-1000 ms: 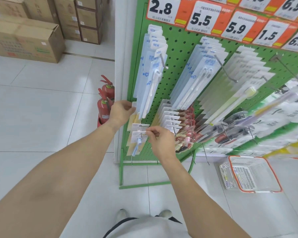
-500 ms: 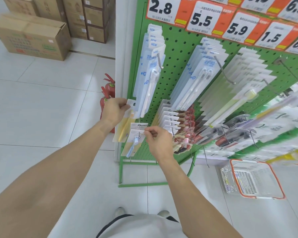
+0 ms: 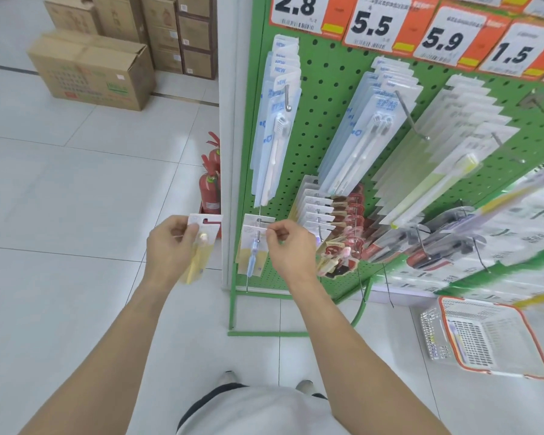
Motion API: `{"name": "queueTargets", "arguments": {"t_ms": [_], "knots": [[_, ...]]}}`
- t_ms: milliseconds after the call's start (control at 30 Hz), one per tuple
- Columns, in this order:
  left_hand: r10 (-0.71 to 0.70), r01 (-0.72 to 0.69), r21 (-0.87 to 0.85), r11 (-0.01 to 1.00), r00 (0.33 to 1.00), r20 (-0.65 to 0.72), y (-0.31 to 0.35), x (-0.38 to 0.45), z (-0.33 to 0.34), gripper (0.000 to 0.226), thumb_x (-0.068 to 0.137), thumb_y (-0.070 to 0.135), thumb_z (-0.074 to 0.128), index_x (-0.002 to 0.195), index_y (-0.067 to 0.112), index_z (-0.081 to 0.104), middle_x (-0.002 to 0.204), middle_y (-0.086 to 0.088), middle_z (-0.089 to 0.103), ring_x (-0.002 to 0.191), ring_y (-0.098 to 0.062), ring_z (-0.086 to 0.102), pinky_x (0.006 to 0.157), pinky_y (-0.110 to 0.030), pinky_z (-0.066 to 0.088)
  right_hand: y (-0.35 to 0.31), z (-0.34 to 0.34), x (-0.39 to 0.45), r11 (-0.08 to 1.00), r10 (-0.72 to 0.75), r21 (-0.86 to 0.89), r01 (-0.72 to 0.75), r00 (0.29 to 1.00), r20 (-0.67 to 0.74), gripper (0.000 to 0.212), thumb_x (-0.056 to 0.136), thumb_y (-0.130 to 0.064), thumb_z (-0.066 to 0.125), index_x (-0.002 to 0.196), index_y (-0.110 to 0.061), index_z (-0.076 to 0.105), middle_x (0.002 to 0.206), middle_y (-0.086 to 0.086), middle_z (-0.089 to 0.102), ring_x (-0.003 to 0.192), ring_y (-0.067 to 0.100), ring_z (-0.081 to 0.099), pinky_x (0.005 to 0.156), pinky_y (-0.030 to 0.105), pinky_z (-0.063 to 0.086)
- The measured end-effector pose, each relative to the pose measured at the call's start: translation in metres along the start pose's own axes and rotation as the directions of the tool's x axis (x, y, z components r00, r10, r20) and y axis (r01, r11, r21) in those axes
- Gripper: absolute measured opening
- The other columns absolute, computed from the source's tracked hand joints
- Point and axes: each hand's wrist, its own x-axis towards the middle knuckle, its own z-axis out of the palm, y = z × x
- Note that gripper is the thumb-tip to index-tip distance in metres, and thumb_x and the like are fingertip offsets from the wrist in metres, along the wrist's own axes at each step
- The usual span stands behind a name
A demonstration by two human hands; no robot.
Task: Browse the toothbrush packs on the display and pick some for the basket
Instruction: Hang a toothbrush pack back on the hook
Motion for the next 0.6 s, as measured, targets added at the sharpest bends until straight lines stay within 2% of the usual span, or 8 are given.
{"name": "queueTargets", "arguments": {"t_ms": [100,200,367,500,600], "knots": [[-0.043,0.043,-0.049,0.998,0.999,0.011,-0.002,-0.03,-0.004,0.018,0.098,0.014,0.062,0.085,0.026,0.066,0.076,0.018,0.069,0.07,0.007,0.061,0.068,-0.01,0.044,0.002,0.0,0.002,1.0,-0.02,-0.019,0.021,1.0,0.015,0.011,0.093,-0.011,0.063,0.091,-0.014,0.073,0.082,-0.004,0.072,0.078,0.01,0.066,0.076,0.027,0.055],[-0.091,0.097,-0.102,0.99,0.994,0.066,-0.003,-0.055,-0.002,0.016,0.097,0.012,0.064,0.086,0.023,0.067,0.073,0.022,0.069,0.068,0.005,0.062,0.071,-0.019,0.048,0.002,0.0,0.009,0.998,-0.038,-0.049,0.039,0.999,0.023,0.013,0.094,-0.011,0.062,0.092,-0.012,0.074,0.082,-0.002,0.072,0.077,0.014,0.067,0.073,0.029,0.056],[-0.154,0.189,-0.198,0.962,0.972,0.179,0.004,-0.078,0.007,0.006,0.097,0.012,0.066,0.096,0.013,0.072,0.091,0.001,0.078,0.083,-0.014,0.071,0.078,-0.033,0.058,-0.003,0.001,0.025,0.998,-0.01,-0.055,0.011,1.0,0.02,0.013,0.095,-0.008,0.06,0.092,-0.012,0.073,0.082,-0.003,0.07,0.078,0.015,0.066,0.072,0.028,0.055],[-0.198,0.261,-0.292,0.92,0.953,0.229,0.015,-0.089,0.013,0.01,0.099,0.01,0.062,0.102,0.004,0.068,0.093,-0.009,0.078,0.078,-0.015,0.072,0.072,-0.034,0.06,-0.006,0.0,0.029,0.999,0.002,-0.045,-0.002,1.0,0.011,0.013,0.096,-0.01,0.062,0.093,-0.012,0.074,0.083,-0.002,0.07,0.078,0.015,0.067,0.072,0.031,0.058],[-0.224,0.303,-0.309,0.902,0.938,0.266,0.023,-0.094,0.017,0.011,0.1,0.012,0.061,0.104,0.004,0.068,0.09,-0.012,0.078,0.072,-0.019,0.07,0.073,-0.036,0.059,-0.004,-0.005,0.025,0.999,0.004,-0.038,-0.002,0.999,0.047,0.016,0.097,-0.012,0.062,0.106,-0.005,0.073,0.093,0.004,0.072,0.083,0.018,0.066,0.082,0.035,0.058]]}}
